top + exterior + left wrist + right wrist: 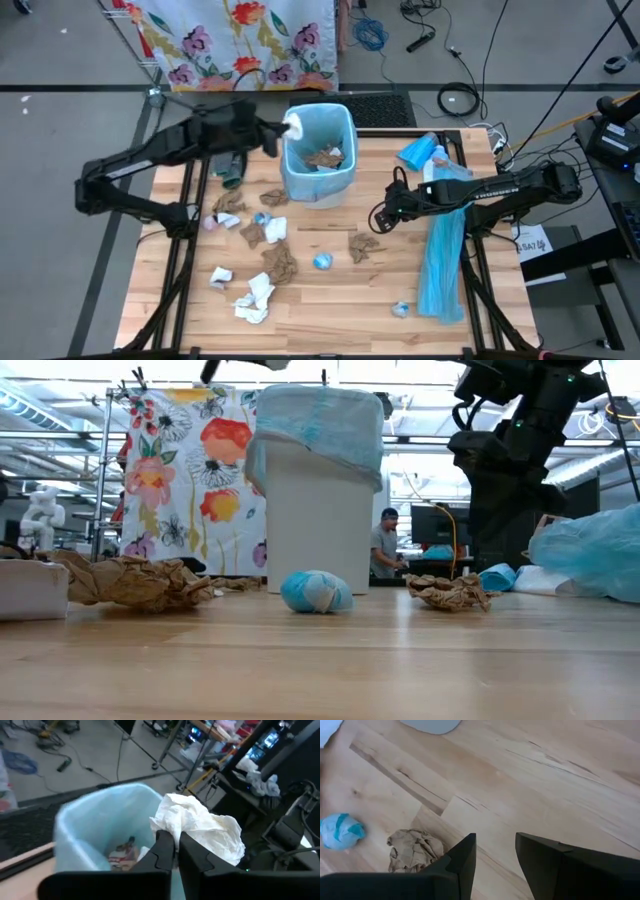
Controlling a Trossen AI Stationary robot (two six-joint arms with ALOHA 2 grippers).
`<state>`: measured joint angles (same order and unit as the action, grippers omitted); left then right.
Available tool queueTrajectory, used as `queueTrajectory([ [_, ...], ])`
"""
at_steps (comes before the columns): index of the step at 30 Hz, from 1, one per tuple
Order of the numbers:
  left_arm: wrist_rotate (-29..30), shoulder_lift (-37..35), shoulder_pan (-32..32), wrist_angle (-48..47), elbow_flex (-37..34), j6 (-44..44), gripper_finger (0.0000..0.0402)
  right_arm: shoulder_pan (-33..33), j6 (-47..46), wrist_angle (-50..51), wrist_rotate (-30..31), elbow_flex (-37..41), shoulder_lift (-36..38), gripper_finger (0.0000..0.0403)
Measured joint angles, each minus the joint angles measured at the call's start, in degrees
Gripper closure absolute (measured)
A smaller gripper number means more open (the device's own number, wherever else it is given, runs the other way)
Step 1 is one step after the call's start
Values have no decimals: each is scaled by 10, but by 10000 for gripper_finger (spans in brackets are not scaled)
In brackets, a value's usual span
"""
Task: Place trash/remove bag and relplace
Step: Put the white napkin into the trash bin, then put the blue plastic into the trash bin
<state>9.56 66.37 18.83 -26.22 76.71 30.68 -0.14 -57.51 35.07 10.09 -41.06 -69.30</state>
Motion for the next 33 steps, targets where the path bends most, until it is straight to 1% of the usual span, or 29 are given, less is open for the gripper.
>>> queueTrajectory([
  [3,-26,29,3,30,3,0,349,0,5,-1,-4,0,0,273],
  [5,-38,46,5,29,3,4,332,0,13,-3,-15,0,0,273],
  [9,-68,85,5,33,3,5,300,6,17,-2,-17,0,0,273],
  [13,-85,110,6,34,2,33,274,8,18,-2,-26,0,0,273],
  [16,-91,117,6,36,2,30,263,10,24,-2,-29,0,0,273],
  [21,-97,106,6,37,2,30,261,14,27,-2,-30,0,0,273],
  [24,-75,82,-1,34,2,19,263,14,27,-2,-30,0,0,273],
  [28,-36,49,-19,-4,2,14,263,14,28,-2,-30,0,0,273],
  [31,27,23,-43,-77,2,25,263,14,33,-2,-29,0,0,273],
  [33,74,8,-61,-137,2,52,263,14,37,-1,-29,0,0,273],
])
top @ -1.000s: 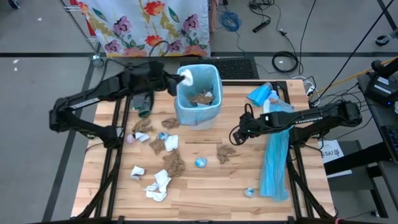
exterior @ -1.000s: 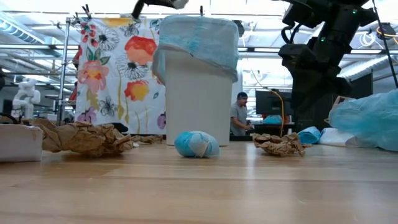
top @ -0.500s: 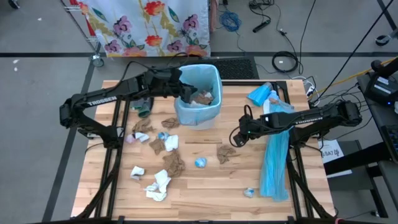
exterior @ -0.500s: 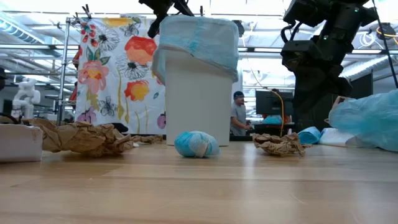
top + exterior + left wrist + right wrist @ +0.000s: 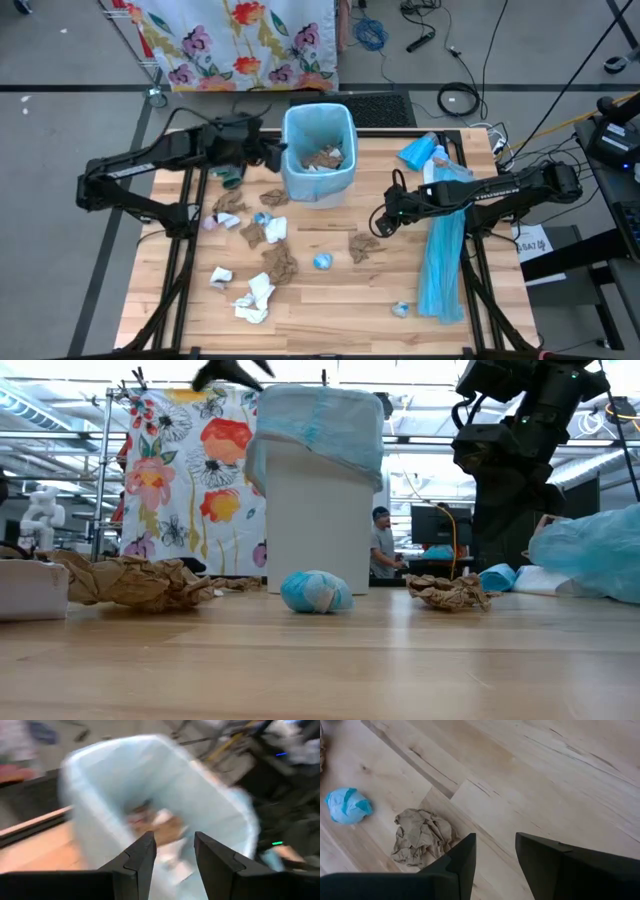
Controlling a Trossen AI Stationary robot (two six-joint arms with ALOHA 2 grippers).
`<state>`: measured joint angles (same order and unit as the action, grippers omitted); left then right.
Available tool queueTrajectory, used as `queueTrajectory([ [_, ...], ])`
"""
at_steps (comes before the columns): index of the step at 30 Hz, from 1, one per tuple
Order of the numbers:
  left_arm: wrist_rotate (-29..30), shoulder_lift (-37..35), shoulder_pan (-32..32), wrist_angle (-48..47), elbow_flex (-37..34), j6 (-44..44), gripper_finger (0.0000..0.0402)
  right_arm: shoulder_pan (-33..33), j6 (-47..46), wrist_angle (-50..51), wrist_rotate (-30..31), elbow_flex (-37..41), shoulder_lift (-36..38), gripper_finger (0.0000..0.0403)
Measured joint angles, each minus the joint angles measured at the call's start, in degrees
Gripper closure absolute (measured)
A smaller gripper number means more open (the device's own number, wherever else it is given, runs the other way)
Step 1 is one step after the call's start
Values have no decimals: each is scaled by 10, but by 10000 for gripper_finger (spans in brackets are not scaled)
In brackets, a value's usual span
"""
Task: Place trash/remove bag and relplace
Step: Put the blue plastic into the trash bin
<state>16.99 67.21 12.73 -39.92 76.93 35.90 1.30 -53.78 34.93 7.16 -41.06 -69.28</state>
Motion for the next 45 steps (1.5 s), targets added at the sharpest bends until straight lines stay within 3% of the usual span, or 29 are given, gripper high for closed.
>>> queueTrajectory([
  [4,55,-19,-46,-132,0,87,263,0,6,0,1,0,0,273],
  [7,58,-18,-85,-197,-8,159,263,0,7,0,1,0,0,273],
  [15,60,23,-156,-269,-90,302,263,0,11,0,1,0,0,273],
  [19,48,40,-177,-233,-173,354,263,0,12,0,1,0,0,273],
  [26,-3,42,-175,-45,-315,387,263,0,11,0,1,0,0,273],
  [38,-31,42,-151,25,-399,418,263,0,10,0,0,0,0,273],
  [45,-14,96,-127,72,-409,418,263,0,9,-4,0,0,0,273],
])
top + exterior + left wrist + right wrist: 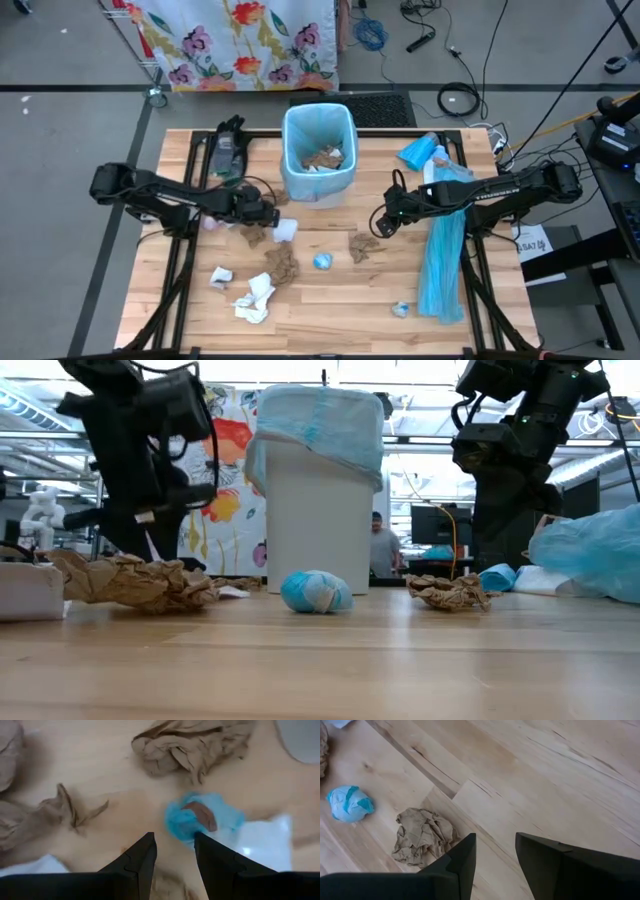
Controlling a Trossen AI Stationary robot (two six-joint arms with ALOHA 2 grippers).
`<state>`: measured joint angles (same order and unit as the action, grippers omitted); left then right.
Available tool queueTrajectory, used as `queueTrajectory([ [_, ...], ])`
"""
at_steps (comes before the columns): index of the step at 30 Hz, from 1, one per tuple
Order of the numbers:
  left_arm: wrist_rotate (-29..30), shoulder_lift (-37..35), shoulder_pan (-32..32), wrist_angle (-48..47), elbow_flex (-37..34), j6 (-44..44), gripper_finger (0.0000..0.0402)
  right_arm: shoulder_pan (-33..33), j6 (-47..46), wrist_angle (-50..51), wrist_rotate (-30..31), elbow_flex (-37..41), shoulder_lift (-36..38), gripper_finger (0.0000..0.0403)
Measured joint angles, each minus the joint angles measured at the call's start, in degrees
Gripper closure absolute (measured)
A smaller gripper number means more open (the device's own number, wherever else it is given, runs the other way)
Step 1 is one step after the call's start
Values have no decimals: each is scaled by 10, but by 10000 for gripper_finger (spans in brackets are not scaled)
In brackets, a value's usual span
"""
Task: Place trash/remove bag and relplace
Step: Put the blue plastic into the trash bin
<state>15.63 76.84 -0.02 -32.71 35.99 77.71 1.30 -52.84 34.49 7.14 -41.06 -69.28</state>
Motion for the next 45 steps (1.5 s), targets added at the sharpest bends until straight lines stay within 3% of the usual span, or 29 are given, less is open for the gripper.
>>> queueTrajectory([
  [8,-14,76,12,105,0,-1,263,0,-2,0,-9,0,0,273],
  [16,-30,73,-6,118,28,-8,263,0,0,3,-15,0,0,273],
  [26,73,37,-26,121,86,-113,263,0,2,1,-15,0,0,273],
  [34,77,120,-6,195,86,-196,263,0,-2,0,-15,0,0,273],
  [39,36,185,2,234,88,-184,263,0,-5,0,-15,0,0,273],
  [42,-11,217,9,236,90,-135,283,0,-12,0,-15,0,0,273],
  [45,-41,226,8,240,91,-124,353,0,-15,0,-15,0,0,273],
])
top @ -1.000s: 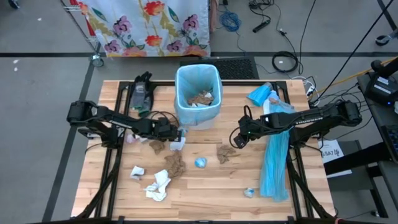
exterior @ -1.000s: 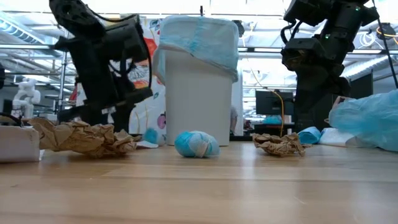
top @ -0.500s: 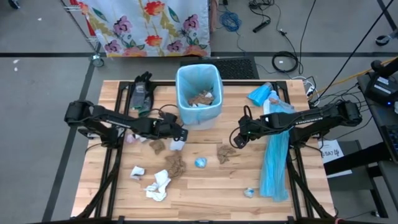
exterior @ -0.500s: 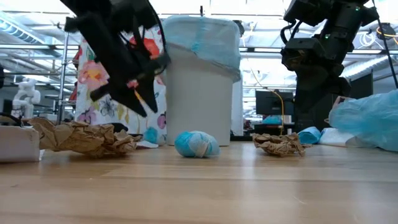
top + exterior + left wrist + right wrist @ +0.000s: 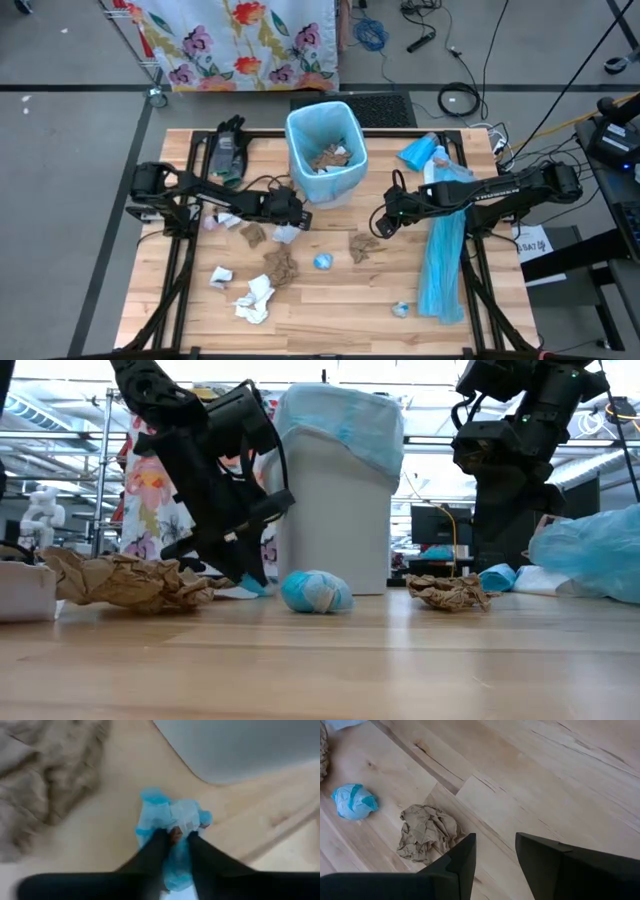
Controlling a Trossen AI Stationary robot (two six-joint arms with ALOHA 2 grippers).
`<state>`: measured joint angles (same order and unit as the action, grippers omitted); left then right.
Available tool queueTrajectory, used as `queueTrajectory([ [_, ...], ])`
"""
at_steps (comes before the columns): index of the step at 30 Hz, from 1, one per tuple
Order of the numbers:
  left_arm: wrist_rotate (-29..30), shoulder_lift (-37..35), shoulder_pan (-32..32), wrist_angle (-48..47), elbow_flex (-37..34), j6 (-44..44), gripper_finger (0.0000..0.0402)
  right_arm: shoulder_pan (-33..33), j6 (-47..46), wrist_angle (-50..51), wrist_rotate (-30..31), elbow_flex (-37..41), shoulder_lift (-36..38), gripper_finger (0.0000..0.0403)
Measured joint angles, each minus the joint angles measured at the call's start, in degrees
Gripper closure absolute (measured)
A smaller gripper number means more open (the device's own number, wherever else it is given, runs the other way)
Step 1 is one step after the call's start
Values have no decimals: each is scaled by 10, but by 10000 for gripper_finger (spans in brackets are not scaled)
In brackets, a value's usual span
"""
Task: Place trash/remove bag and relplace
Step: Put the blue plastic into the trash bin
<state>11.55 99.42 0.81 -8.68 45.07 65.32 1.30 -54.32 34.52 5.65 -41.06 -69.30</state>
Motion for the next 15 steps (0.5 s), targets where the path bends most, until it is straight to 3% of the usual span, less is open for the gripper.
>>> queueTrajectory([
  [2,-12,-6,-6,-3,0,0,383,0,0,0,0,0,0,273],
  [10,-20,-94,-25,-99,-7,4,396,3,0,-1,0,0,0,273],
  [15,22,-164,-44,-192,8,18,400,3,3,-1,3,0,0,273],
])
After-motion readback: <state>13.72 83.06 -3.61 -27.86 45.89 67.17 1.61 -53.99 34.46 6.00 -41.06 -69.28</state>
